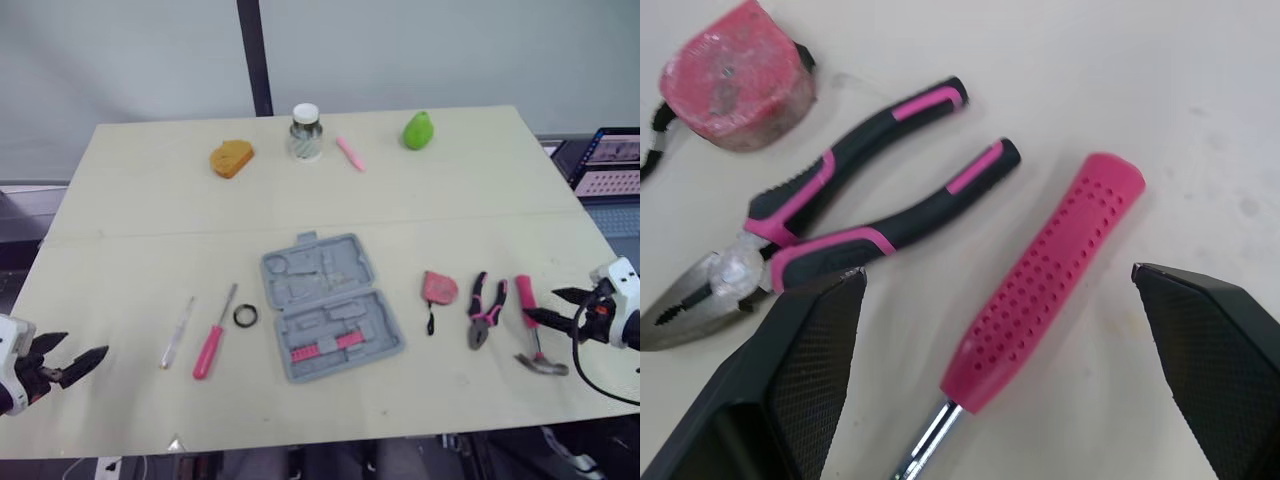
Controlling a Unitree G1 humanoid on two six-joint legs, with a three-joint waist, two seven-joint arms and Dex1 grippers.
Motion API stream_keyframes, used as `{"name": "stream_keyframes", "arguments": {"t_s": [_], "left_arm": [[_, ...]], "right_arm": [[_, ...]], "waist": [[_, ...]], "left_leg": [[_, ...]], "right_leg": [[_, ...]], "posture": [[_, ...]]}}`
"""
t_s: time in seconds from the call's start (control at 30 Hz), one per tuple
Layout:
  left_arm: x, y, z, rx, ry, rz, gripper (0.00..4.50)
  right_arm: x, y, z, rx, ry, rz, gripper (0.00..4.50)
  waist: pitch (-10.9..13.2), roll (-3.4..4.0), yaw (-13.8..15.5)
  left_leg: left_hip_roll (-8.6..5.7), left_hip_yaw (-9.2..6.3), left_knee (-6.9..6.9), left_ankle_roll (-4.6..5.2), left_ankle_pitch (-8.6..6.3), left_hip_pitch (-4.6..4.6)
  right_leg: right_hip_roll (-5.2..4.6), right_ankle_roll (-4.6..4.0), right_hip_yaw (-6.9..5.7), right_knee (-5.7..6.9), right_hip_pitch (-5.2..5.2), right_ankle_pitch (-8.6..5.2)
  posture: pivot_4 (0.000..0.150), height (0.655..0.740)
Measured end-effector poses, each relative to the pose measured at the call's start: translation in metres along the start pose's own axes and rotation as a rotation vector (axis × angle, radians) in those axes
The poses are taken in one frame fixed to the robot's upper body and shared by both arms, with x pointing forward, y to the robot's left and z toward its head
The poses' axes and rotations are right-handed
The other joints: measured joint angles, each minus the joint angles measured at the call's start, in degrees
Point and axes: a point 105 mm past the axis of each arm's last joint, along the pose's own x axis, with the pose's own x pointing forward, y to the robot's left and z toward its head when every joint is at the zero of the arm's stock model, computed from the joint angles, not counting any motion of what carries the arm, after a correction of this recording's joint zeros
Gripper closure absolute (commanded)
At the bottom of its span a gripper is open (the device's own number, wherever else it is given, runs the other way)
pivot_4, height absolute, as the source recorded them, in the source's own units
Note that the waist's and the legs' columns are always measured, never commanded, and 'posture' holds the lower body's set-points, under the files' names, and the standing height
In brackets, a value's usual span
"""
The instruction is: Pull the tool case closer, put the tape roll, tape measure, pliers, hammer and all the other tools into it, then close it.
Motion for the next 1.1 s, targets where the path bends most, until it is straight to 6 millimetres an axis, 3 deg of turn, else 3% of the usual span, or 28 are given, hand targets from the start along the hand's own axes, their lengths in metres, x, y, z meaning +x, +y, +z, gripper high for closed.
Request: {"name": "stream_keyframes", "arguments": {"t_s": [0.17,0.4,0.5,0.6,0.73,0.8,1.1], "left_arm": [[0.002,-0.002,0.004,-0.003,-0.015,-0.001,0.02],[0.038,-0.084,0.033,0.053,-0.068,-0.269,0.02],[0.049,-0.115,0.044,0.08,-0.084,-0.356,0.84],[0.06,-0.152,0.054,0.122,-0.1,-0.467,2.36],[0.069,-0.165,0.056,0.121,-0.098,-0.49,4.43],[0.073,-0.17,0.057,0.132,-0.096,-0.499,4.5],[0.09,-0.191,0.05,0.156,-0.066,-0.525,4.5]], "right_arm": [[0.003,0.002,0.006,-0.015,-0.019,0.011,0.0],[0.041,0.061,0.049,-0.079,-0.118,0.239,0.0],[0.053,0.084,0.06,-0.117,-0.129,0.307,0.0],[0.072,0.111,0.07,-0.156,-0.142,0.376,1.28],[0.083,0.123,0.075,-0.191,-0.136,0.378,3.34],[0.089,0.132,0.083,-0.219,-0.148,0.389,4.42],[0.111,0.159,0.072,-0.267,-0.088,0.423,4.42]], "waist": [[0.0,0.0,-0.02],[-0.01,-0.01,0.28],[-0.01,-0.02,0.53],[-0.01,-0.02,1.08],[-0.01,-0.02,1.53],[-0.01,-0.02,1.55],[-0.02,-0.03,1.6]], "left_leg": [[0.01,0.0,-0.01,-0.03,-0.02,0.0],[0.02,-0.05,0.04,-0.01,0.0,-0.02],[0.01,-0.05,0.08,0.0,0.0,-0.02],[0.02,-0.03,0.17,0.0,0.01,-0.04],[0.05,-0.04,0.22,0.01,0.02,-0.07],[0.06,-0.05,0.26,0.02,0.02,-0.09],[0.07,-0.06,0.31,0.04,0.03,-0.12]], "right_leg": [[0.0,0.0,0.01,0.01,-0.01,0.0],[0.03,-0.01,0.04,0.09,-0.02,0.01],[0.04,-0.01,0.05,0.08,0.0,0.01],[0.09,-0.01,0.08,0.13,-0.01,0.01],[0.17,-0.01,0.08,0.13,-0.03,0.01],[0.18,-0.02,0.09,0.14,-0.03,0.01],[0.22,-0.02,0.1,0.14,-0.02,0.01]], "posture": [[0.15,0.74],[0.15,0.74],[0.15,0.74],[0.15,0.74],[0.15,0.74],[0.15,0.74],[0.15,0.74]]}}
